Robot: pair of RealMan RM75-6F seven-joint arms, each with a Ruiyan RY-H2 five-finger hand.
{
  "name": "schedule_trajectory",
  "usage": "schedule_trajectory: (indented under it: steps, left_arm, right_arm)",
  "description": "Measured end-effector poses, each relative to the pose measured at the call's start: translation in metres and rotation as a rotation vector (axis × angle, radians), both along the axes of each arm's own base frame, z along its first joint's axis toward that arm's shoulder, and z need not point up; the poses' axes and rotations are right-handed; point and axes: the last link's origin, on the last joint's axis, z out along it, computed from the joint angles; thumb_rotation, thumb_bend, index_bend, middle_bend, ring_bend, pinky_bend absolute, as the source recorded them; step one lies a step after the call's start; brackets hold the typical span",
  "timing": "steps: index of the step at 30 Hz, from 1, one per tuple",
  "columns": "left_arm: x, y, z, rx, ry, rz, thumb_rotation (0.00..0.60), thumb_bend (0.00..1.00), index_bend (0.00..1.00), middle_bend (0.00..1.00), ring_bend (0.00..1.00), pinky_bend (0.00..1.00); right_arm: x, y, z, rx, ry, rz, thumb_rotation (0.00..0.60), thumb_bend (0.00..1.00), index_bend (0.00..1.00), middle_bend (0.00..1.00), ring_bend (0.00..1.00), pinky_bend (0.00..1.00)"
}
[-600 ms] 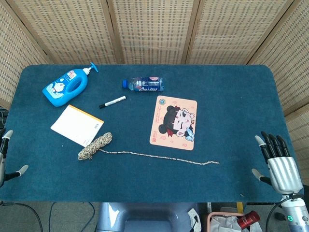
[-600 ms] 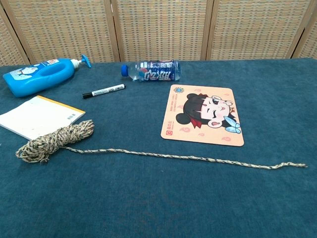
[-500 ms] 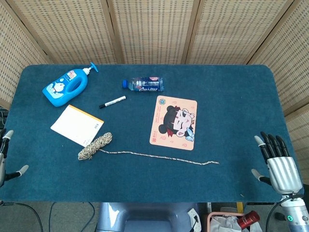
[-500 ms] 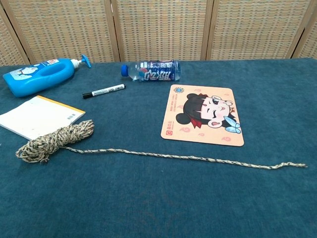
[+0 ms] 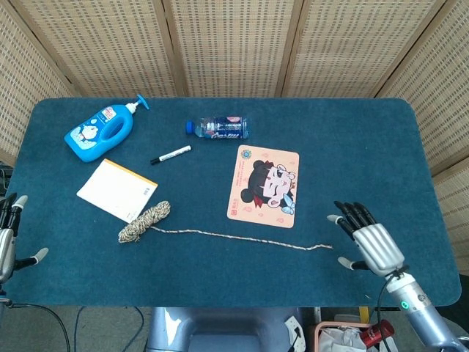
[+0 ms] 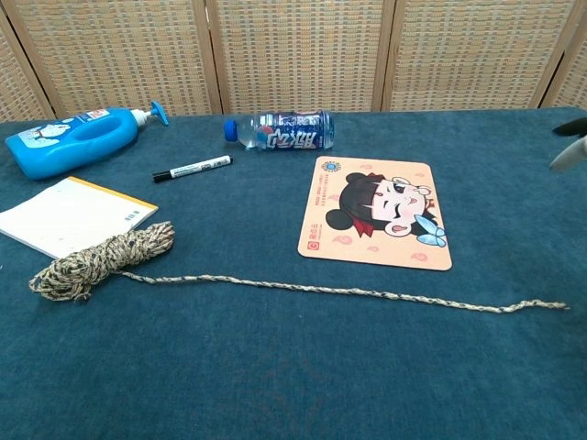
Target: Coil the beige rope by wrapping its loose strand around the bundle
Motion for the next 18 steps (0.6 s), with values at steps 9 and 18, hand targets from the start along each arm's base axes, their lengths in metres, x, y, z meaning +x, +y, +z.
schedule_trajectory:
  steps: [9, 18]
  left_arm:
    - [-0.004, 0.005, -0.002, -0.004, 0.005, 0.021, 0.600, 0.00, 0.00, 0.00, 0.00, 0.00]
    - [-0.005, 0.006, -0.003, -0.011, 0.002, 0.024, 0.600, 0.00, 0.00, 0.00, 0.00, 0.00]
  right_arm:
    - [0.012, -0.028, -0.065, 0.142, 0.092, -0.026, 0.600, 0.12, 0.35, 0.00, 0.00, 0.00]
    - [0.006, -0.033, -0.089, 0.174, 0.130, -0.063, 0.600, 0.21, 0.39, 0.00, 0.00, 0.00]
